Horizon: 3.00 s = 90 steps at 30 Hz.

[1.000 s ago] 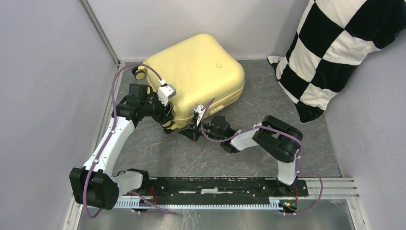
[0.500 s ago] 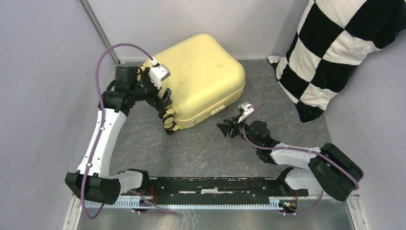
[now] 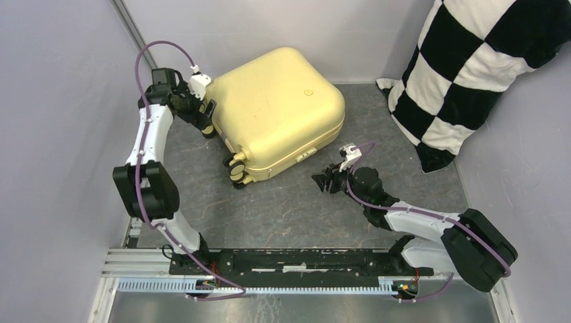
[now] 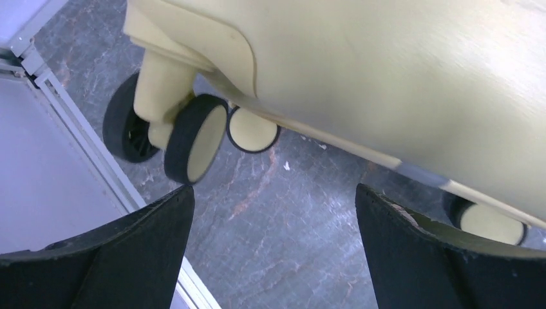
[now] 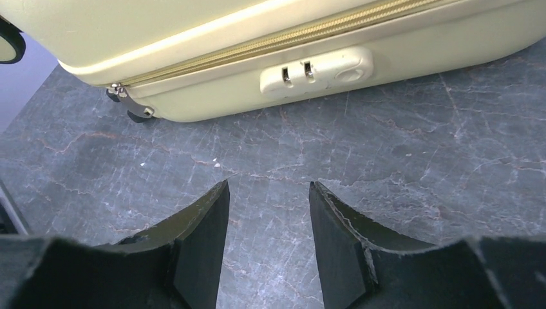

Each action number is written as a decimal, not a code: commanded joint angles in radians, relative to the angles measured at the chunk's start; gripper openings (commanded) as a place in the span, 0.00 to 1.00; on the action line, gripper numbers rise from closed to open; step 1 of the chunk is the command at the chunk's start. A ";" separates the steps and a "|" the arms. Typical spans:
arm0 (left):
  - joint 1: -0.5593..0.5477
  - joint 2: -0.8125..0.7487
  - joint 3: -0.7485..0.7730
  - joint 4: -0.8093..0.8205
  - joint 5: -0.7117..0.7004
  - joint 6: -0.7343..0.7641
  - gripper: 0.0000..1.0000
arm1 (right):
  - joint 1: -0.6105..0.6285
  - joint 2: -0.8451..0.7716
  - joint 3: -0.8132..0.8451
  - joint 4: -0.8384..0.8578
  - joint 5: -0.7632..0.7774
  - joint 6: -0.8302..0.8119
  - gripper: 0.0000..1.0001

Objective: Pack the luggage

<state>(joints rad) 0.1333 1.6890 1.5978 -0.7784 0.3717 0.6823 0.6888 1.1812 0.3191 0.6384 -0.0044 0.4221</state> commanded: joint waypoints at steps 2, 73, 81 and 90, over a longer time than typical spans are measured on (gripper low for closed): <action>0.000 0.080 0.124 0.102 -0.036 0.028 1.00 | -0.003 0.022 -0.024 0.063 -0.047 0.048 0.54; -0.009 -0.235 -0.022 -0.308 0.248 -0.010 0.02 | -0.447 0.238 0.056 0.162 -0.509 -0.106 0.98; -0.016 -0.236 -0.037 -0.291 0.256 -0.027 0.02 | -0.436 0.332 0.063 0.392 -0.654 -0.083 0.98; -0.028 -0.245 -0.086 -0.256 0.245 -0.043 0.02 | -0.351 0.506 0.264 0.382 -0.811 -0.067 0.98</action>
<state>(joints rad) 0.1555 1.5547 1.4822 -1.0706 0.4541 0.5941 0.2924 1.6722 0.5083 1.0245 -0.7532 0.4007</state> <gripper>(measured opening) 0.611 0.979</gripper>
